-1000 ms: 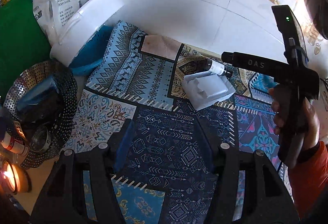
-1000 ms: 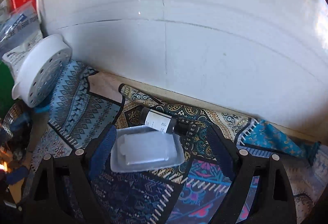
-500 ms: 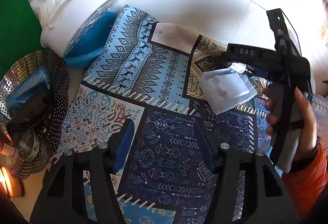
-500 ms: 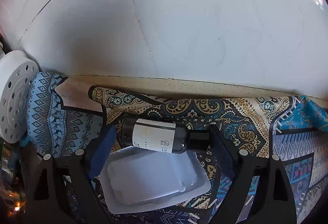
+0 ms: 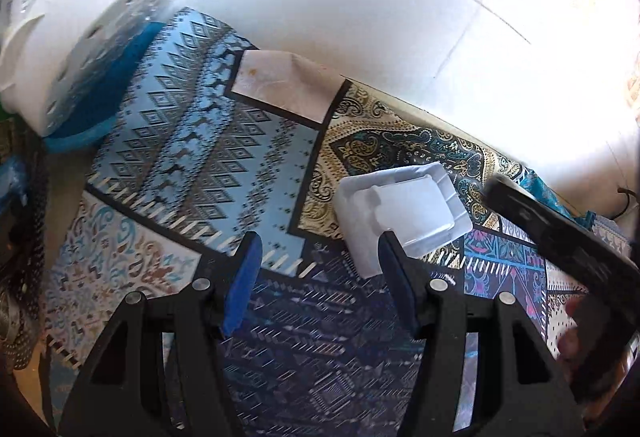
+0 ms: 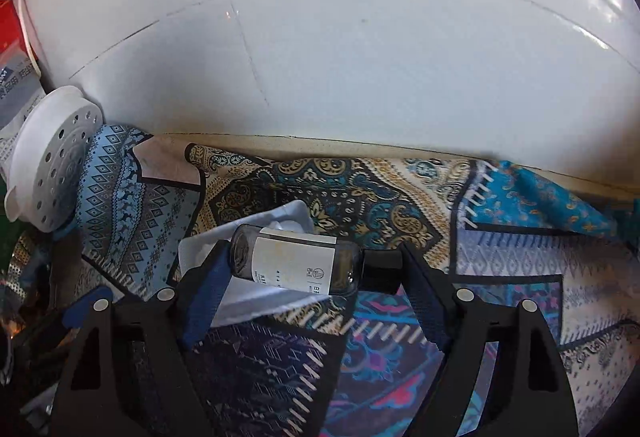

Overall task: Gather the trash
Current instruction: 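Grasp the white plastic tray with the left gripper while the right grasps the dark bottle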

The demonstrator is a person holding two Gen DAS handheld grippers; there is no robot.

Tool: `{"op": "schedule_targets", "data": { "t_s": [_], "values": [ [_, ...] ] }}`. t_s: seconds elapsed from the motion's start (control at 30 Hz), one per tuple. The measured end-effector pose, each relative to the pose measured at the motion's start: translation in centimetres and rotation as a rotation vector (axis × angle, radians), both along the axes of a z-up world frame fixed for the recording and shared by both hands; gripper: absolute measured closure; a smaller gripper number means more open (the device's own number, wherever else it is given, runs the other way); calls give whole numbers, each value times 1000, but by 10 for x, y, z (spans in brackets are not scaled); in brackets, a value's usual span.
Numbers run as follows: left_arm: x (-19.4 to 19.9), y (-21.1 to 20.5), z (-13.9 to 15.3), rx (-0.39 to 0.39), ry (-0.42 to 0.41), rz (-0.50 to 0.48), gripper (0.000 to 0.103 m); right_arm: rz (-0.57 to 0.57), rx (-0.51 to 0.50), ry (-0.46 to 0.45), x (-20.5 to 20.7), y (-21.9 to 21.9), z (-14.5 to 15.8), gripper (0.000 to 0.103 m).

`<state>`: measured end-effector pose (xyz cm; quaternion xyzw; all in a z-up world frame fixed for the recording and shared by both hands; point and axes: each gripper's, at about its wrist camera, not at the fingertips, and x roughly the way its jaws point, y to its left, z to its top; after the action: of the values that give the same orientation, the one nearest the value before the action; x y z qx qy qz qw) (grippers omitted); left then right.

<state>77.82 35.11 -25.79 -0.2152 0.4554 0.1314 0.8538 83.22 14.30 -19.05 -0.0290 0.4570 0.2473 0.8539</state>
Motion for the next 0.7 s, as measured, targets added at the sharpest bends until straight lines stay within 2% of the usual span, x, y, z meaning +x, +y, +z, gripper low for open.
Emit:
{"op": "schedule_targets", "data": {
  "t_s": [0.1, 0.17, 0.33, 0.43, 0.5, 0.53, 0.7],
  "values": [
    [14, -6, -12, -9, 37, 2, 55, -15, 5, 1, -4, -24, 7, 23],
    [21, -7, -20, -14, 66, 10, 67, -24, 4, -3, -4, -43, 12, 23],
    [24, -9, -32, -25, 74, 51, 73, -39, 22, -8, -9, -46, 11, 23],
    [31, -11, -40, -27, 86, 45, 92, -53, 35, -8, -13, -42, 10, 23],
    [34, -12, -44, -17, 94, 43, 93, -65, 38, -8, -18, -44, 12, 23],
    [35, -13, -43, -15, 93, 42, 101, -71, 42, -9, -22, -45, 14, 23],
    [23, -20, -32, 2, 74, -12, 103, -108, 20, -26, -47, -50, 25, 23]
  ]
}}
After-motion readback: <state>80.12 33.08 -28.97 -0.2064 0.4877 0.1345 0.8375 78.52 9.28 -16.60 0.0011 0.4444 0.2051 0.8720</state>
